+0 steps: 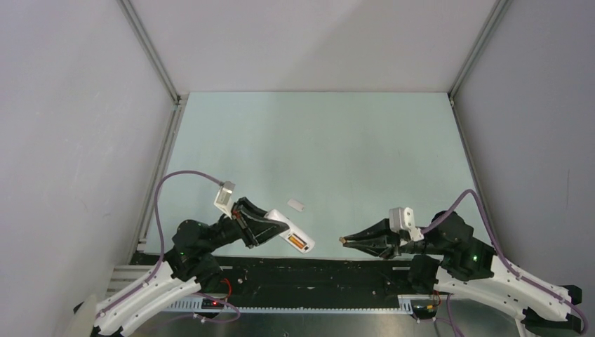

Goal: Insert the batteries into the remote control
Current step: Adjust the battery at the center of the board.

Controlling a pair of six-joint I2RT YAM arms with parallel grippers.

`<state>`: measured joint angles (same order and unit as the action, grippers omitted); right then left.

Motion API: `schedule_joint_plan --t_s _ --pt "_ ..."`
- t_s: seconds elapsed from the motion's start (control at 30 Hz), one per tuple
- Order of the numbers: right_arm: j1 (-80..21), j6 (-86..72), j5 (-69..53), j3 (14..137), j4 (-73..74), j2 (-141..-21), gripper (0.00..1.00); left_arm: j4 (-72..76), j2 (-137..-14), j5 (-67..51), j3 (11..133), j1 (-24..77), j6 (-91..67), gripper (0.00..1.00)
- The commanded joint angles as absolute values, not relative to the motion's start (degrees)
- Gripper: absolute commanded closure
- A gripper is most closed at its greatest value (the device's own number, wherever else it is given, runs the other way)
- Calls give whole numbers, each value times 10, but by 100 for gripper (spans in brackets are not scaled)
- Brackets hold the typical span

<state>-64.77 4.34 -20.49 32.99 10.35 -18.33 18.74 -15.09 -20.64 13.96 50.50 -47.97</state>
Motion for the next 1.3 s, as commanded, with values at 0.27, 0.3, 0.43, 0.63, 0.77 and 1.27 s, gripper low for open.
schedule_joint_plan --t_s 0.27,0.3,0.43,0.63,0.77,1.27 --pt "-651 75 -345 331 52 -160 100 208 -152 -193 164 506 -482 100" --pt "-651 74 -347 331 50 -161 100 208 -151 -193 164 506 -482 100" --pt "-650 72 -367 332 42 -165 100 208 -149 -194 164 506 -482 100" --pt "-650 52 -378 332 8 -171 100 208 -151 -194 164 506 -483 100" --pt "-651 -21 -204 332 17 -198 100 208 -150 -190 163 506 -486 100" --pt "-603 -720 327 368 377 -451 100 204 -148 -178 159 506 -505 100"
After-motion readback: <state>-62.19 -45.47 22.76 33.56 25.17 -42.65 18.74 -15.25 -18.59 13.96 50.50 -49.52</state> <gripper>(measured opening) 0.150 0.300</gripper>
